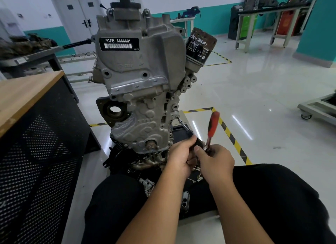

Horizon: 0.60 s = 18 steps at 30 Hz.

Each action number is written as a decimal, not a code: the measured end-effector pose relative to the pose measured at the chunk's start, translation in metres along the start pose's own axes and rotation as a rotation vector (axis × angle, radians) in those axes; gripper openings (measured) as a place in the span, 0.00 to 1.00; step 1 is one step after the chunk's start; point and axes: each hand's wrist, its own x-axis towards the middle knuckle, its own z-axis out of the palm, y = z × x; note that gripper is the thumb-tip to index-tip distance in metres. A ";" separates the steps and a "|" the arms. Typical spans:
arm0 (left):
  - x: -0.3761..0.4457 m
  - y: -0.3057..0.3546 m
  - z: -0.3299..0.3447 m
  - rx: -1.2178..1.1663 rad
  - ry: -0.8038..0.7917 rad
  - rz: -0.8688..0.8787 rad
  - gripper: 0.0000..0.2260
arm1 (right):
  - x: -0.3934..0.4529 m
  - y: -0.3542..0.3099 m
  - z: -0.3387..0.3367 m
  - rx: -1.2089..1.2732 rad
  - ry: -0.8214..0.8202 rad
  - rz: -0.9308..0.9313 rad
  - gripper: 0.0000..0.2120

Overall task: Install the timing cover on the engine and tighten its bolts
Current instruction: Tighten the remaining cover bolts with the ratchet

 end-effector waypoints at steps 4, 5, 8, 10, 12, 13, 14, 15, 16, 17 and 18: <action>0.000 0.006 0.000 -0.036 -0.055 -0.027 0.12 | -0.003 -0.009 -0.003 0.515 -0.177 0.325 0.19; 0.000 0.006 0.000 -0.019 -0.053 0.001 0.10 | -0.003 -0.009 -0.005 0.461 -0.182 0.309 0.18; -0.003 0.005 0.001 0.030 -0.012 0.038 0.08 | 0.001 -0.003 -0.005 0.026 -0.053 0.037 0.12; -0.003 0.005 0.001 0.008 -0.010 0.024 0.09 | 0.000 -0.001 -0.001 0.043 -0.044 -0.002 0.14; -0.001 0.006 -0.001 -0.026 -0.051 -0.023 0.10 | -0.003 -0.005 0.000 0.429 -0.160 0.236 0.17; -0.001 0.007 -0.002 -0.037 -0.068 -0.040 0.10 | -0.004 -0.008 -0.001 0.607 -0.211 0.363 0.17; -0.001 0.007 -0.003 -0.041 -0.076 -0.041 0.10 | -0.004 -0.008 -0.002 0.686 -0.240 0.440 0.16; -0.001 0.007 -0.002 -0.036 -0.074 -0.027 0.10 | -0.002 -0.007 -0.002 0.651 -0.238 0.436 0.14; -0.002 0.006 -0.001 -0.021 -0.060 -0.005 0.08 | -0.002 -0.005 -0.003 0.487 -0.210 0.346 0.12; -0.003 0.005 0.000 -0.001 -0.041 0.015 0.07 | -0.001 -0.002 -0.002 0.238 -0.149 0.204 0.10; -0.004 0.004 0.000 0.013 -0.023 0.029 0.07 | 0.000 0.001 -0.002 0.017 -0.074 0.062 0.09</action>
